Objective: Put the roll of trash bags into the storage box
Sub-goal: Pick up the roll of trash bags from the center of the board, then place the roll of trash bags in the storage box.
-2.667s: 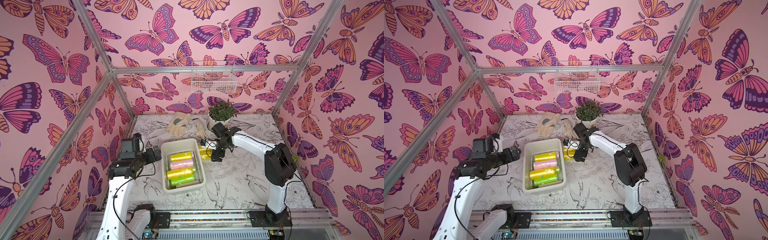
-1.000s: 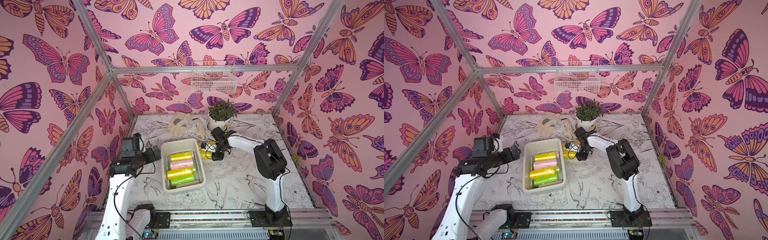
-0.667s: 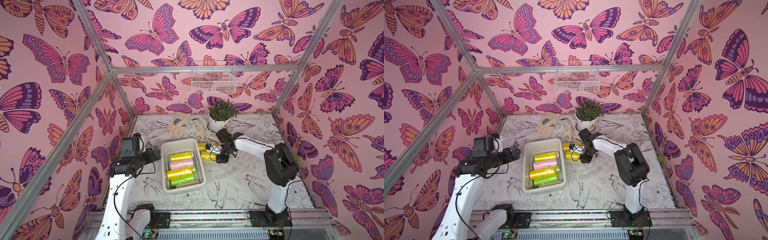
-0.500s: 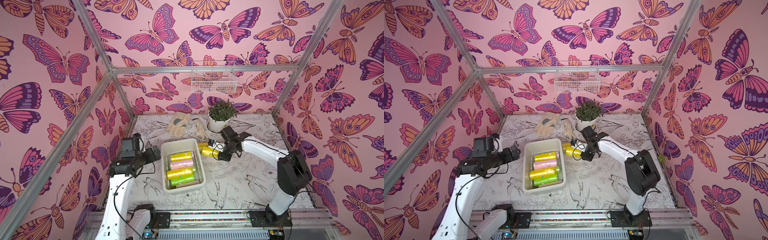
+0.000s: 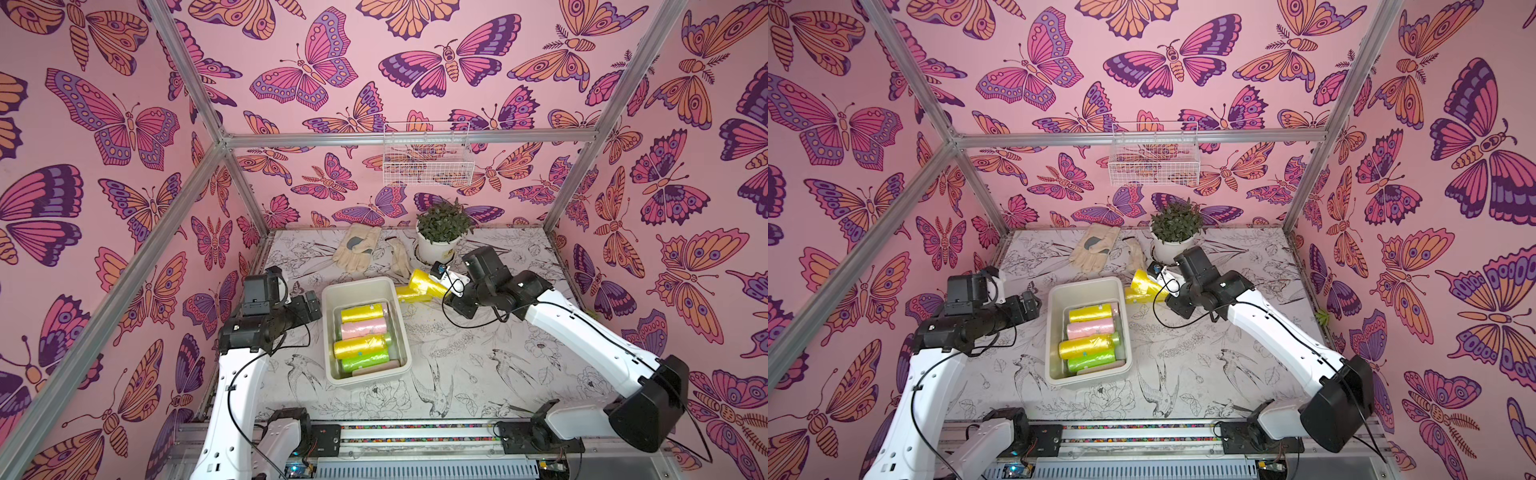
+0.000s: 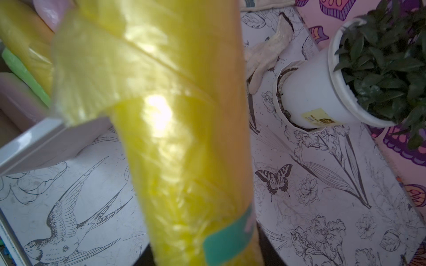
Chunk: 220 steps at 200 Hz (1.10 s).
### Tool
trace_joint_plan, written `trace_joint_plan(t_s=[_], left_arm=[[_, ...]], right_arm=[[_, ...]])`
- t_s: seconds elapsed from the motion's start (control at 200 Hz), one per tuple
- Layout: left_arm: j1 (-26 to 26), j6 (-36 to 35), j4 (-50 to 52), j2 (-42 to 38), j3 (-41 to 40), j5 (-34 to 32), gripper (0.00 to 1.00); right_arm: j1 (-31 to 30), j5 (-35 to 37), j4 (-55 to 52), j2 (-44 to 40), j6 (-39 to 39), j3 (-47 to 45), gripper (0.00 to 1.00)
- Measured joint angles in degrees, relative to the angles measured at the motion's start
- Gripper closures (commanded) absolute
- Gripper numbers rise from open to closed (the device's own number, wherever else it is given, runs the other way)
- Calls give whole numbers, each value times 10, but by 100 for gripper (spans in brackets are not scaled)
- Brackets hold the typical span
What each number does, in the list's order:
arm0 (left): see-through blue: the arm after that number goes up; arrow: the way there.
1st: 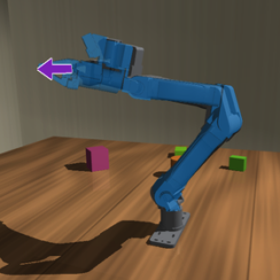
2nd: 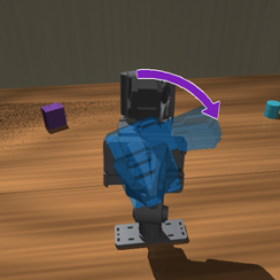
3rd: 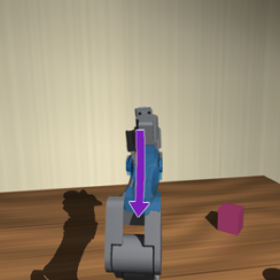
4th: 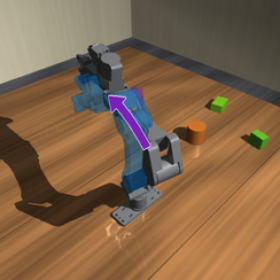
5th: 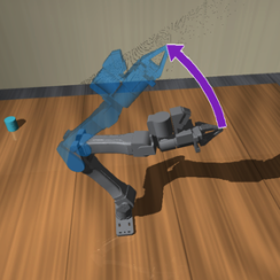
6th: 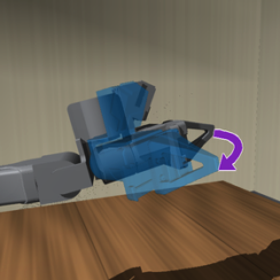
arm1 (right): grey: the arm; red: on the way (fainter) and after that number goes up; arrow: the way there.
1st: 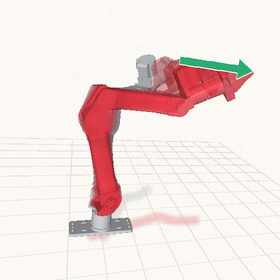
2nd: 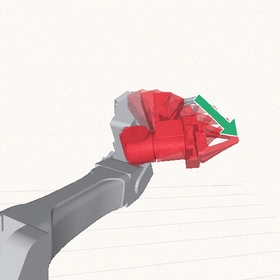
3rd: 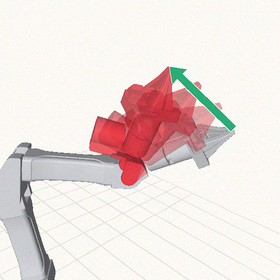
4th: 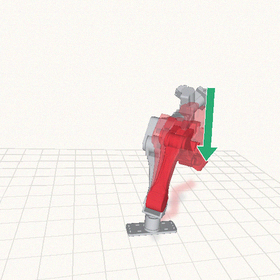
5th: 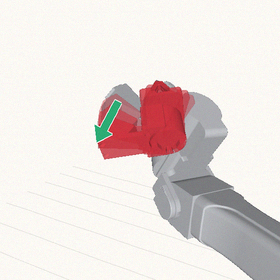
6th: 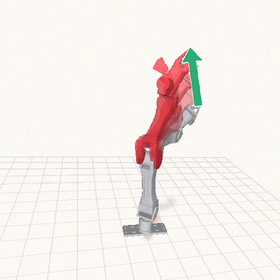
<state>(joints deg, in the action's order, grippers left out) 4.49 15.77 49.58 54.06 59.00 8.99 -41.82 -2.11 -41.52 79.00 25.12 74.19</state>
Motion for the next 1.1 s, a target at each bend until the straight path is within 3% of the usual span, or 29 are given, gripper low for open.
trace_joint_plan(t_s=[0.436,0.706,0.896,1.102], left_arm=[[0,0,4,-34,0,-20,0],[0,2,4,-45,0,-32,0],[0,2,5,-43,0,-35,0],[0,2,5,-43,0,-37,0]], right_arm=[[-227,97,-52,89,30,133,95],[-271,110,-76,213,32,166,94],[-301,113,-90,245,16,172,80],[-315,96,-74,245,0,171,73]])
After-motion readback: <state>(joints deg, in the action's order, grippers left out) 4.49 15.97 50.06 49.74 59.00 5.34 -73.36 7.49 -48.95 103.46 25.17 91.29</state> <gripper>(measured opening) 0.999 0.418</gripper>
